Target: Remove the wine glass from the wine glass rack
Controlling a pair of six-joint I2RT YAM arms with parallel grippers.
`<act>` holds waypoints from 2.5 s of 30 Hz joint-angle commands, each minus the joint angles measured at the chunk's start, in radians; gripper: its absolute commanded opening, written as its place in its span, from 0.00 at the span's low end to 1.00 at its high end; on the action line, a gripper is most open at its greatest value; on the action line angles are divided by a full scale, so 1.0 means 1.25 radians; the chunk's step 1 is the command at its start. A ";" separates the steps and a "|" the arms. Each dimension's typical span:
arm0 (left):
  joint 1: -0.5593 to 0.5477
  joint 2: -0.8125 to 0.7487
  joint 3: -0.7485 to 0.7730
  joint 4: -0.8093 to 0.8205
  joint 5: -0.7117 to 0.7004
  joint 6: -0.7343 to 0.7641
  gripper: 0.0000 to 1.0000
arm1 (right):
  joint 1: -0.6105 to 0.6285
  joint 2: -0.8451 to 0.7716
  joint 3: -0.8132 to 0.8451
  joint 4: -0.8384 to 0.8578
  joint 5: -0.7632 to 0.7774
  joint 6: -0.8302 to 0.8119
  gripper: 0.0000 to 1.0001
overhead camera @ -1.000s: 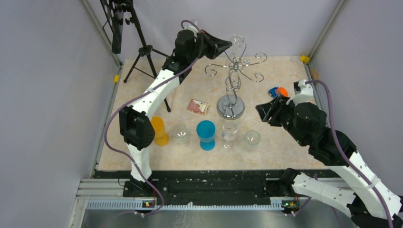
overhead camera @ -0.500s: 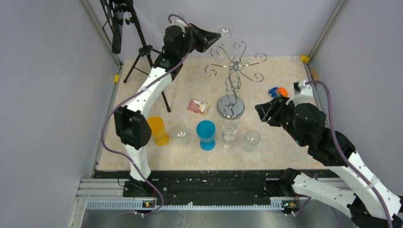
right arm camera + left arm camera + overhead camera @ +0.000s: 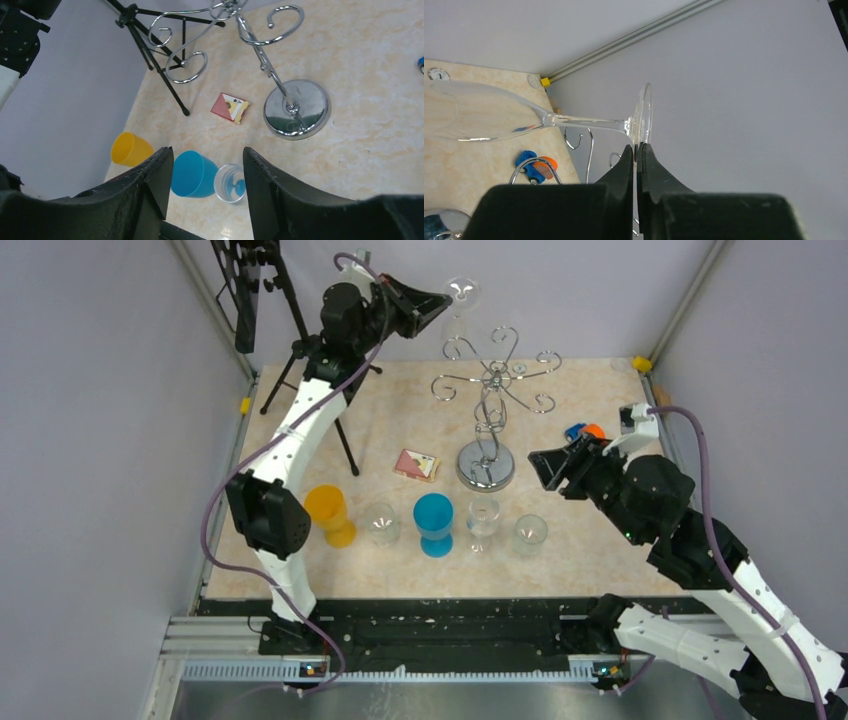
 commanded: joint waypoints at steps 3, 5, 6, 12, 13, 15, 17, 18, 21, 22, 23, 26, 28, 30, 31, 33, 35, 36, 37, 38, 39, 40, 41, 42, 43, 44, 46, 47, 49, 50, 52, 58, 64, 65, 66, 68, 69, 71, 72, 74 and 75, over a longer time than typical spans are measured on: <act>0.015 -0.142 0.027 -0.005 0.019 0.087 0.00 | -0.007 0.033 0.004 0.171 -0.124 -0.091 0.56; 0.019 -0.169 0.018 -0.024 0.017 0.102 0.00 | -0.007 0.054 0.010 0.207 -0.157 -0.107 0.56; 0.022 -0.186 0.006 -0.028 0.017 0.105 0.00 | -0.007 0.064 0.012 0.225 -0.170 -0.111 0.56; 0.035 -0.324 -0.135 -0.010 0.041 0.116 0.00 | -0.007 0.135 0.035 0.342 -0.294 -0.180 0.57; 0.038 -0.349 -0.160 -0.015 0.043 0.121 0.00 | -0.007 0.154 0.042 0.361 -0.336 -0.211 0.57; 0.041 -0.403 -0.204 -0.031 0.047 0.135 0.00 | -0.007 0.199 0.070 0.385 -0.402 -0.261 0.57; 0.042 -0.454 -0.237 -0.067 0.050 0.153 0.00 | -0.007 0.252 0.100 0.415 -0.465 -0.300 0.57; 0.043 -0.480 -0.251 -0.086 0.051 0.161 0.00 | -0.007 0.267 0.109 0.437 -0.486 -0.314 0.57; 0.044 -0.557 -0.298 -0.132 0.051 0.166 0.00 | -0.007 0.297 0.105 0.565 -0.524 -0.331 0.57; 0.044 -0.582 -0.312 -0.146 0.051 0.166 0.00 | -0.007 0.306 0.100 0.604 -0.527 -0.333 0.57; 0.044 -0.604 -0.324 -0.158 0.051 0.166 0.00 | -0.006 0.312 0.094 0.639 -0.529 -0.339 0.56; 0.044 -0.670 -0.362 -0.191 0.043 0.159 0.00 | -0.007 0.330 0.055 0.771 -0.533 -0.354 0.55; 0.044 -0.710 -0.383 -0.206 0.044 0.147 0.00 | -0.007 0.340 0.027 0.866 -0.541 -0.369 0.55; 0.044 -0.733 -0.391 -0.224 0.055 0.133 0.00 | -0.006 0.358 0.007 0.948 -0.564 -0.390 0.54; 0.044 -0.740 -0.393 -0.234 0.065 0.125 0.00 | -0.007 0.366 0.000 0.983 -0.576 -0.398 0.54; 0.044 -0.755 -0.402 -0.248 0.086 0.108 0.00 | -0.006 0.385 -0.013 1.056 -0.607 -0.410 0.53; 0.044 -0.772 -0.411 -0.263 0.101 0.095 0.00 | -0.004 0.403 -0.022 1.117 -0.636 -0.423 0.53; 0.044 -0.779 -0.413 -0.277 0.104 0.093 0.00 | -0.002 0.415 -0.022 1.137 -0.653 -0.428 0.53; 0.044 -0.786 -0.414 -0.291 0.105 0.093 0.00 | 0.001 0.425 -0.020 1.154 -0.668 -0.435 0.53; 0.044 -0.792 -0.414 -0.303 0.107 0.093 0.00 | 0.008 0.435 -0.015 1.164 -0.681 -0.446 0.53; 0.044 -0.797 -0.415 -0.313 0.109 0.092 0.00 | 0.015 0.444 -0.008 1.167 -0.692 -0.458 0.53; 0.044 -0.802 -0.415 -0.323 0.111 0.092 0.00 | 0.024 0.455 0.000 1.165 -0.704 -0.471 0.53; 0.044 -0.805 -0.415 -0.334 0.111 0.094 0.00 | 0.035 0.464 0.011 1.159 -0.717 -0.485 0.53; 0.044 -0.808 -0.414 -0.345 0.109 0.097 0.00 | 0.045 0.473 0.021 1.150 -0.730 -0.499 0.53; 0.044 -0.811 -0.418 -0.352 0.108 0.098 0.00 | 0.057 0.482 0.031 1.139 -0.739 -0.511 0.53; 0.044 -0.813 -0.422 -0.356 0.110 0.098 0.00 | 0.067 0.489 0.041 1.126 -0.746 -0.535 0.53; 0.044 -0.817 -0.429 -0.355 0.112 0.094 0.00 | 0.086 0.502 0.055 1.103 -0.755 -0.563 0.52; 0.044 -0.818 -0.434 -0.354 0.115 0.092 0.00 | 0.092 0.506 0.058 1.101 -0.756 -0.568 0.51; 0.044 -0.821 -0.439 -0.353 0.117 0.089 0.00 | 0.097 0.513 0.057 1.115 -0.753 -0.567 0.48; 0.044 -0.823 -0.440 -0.354 0.117 0.089 0.00 | 0.098 0.515 0.055 1.124 -0.748 -0.563 0.46; 0.044 -0.825 -0.441 -0.355 0.117 0.088 0.00 | 0.099 0.517 0.053 1.137 -0.739 -0.557 0.41; 0.044 -0.822 -0.437 -0.342 0.125 0.079 0.00 | 0.099 0.525 0.056 1.157 -0.689 -0.542 0.06; 0.044 -0.830 -0.444 -0.312 0.110 0.079 0.40 | 0.099 0.508 0.033 1.228 -0.595 -0.496 0.00; 0.044 -0.834 -0.447 -0.304 0.102 0.082 0.51 | 0.100 0.502 0.030 1.239 -0.580 -0.489 0.00; 0.044 -0.837 -0.449 -0.299 0.093 0.087 0.60 | 0.100 0.495 0.027 1.250 -0.567 -0.478 0.00; 0.044 -0.844 -0.457 -0.288 0.074 0.098 0.73 | 0.099 0.478 0.017 1.274 -0.533 -0.458 0.00; 0.044 -0.847 -0.462 -0.281 0.068 0.101 0.75 | 0.099 0.468 0.011 1.285 -0.516 -0.446 0.00; 0.044 -0.854 -0.477 -0.260 0.057 0.106 0.76 | 0.100 0.444 -0.002 1.308 -0.474 -0.428 0.00; 0.044 -0.856 -0.483 -0.253 0.051 0.109 0.77 | 0.100 0.431 -0.007 1.320 -0.453 -0.417 0.00; 0.044 -0.859 -0.491 -0.247 0.035 0.126 0.78 | 0.100 0.408 -0.020 1.347 -0.407 -0.393 0.00; 0.044 -0.859 -0.494 -0.246 0.023 0.134 0.78 | 0.100 0.392 -0.025 1.365 -0.378 -0.377 0.00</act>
